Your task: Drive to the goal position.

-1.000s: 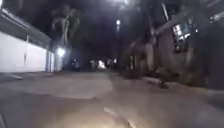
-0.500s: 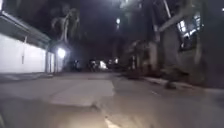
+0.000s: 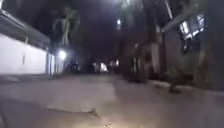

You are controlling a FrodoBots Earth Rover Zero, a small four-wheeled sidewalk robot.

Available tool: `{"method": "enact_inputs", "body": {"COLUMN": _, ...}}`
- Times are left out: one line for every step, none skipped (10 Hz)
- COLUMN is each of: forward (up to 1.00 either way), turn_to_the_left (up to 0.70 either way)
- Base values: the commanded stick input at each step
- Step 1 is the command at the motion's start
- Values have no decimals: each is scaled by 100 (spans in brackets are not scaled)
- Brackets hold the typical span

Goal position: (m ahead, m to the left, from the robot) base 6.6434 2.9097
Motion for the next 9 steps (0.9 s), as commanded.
{"method": "enact_inputs", "body": {"forward": 70, "turn_to_the_left": 35}}
{"method": "enact_inputs", "body": {"forward": 70, "turn_to_the_left": 35}}
{"method": "enact_inputs", "body": {"forward": 70, "turn_to_the_left": 25}}
{"method": "enact_inputs", "body": {"forward": 70, "turn_to_the_left": 15}}
{"method": "enact_inputs", "body": {"forward": 70, "turn_to_the_left": 6}}
{"method": "enact_inputs", "body": {"forward": 70, "turn_to_the_left": 0}}
{"method": "enact_inputs", "body": {"forward": 70, "turn_to_the_left": 0}}
{"method": "enact_inputs", "body": {"forward": 70, "turn_to_the_left": 0}}
{"method": "enact_inputs", "body": {"forward": 70, "turn_to_the_left": 0}}
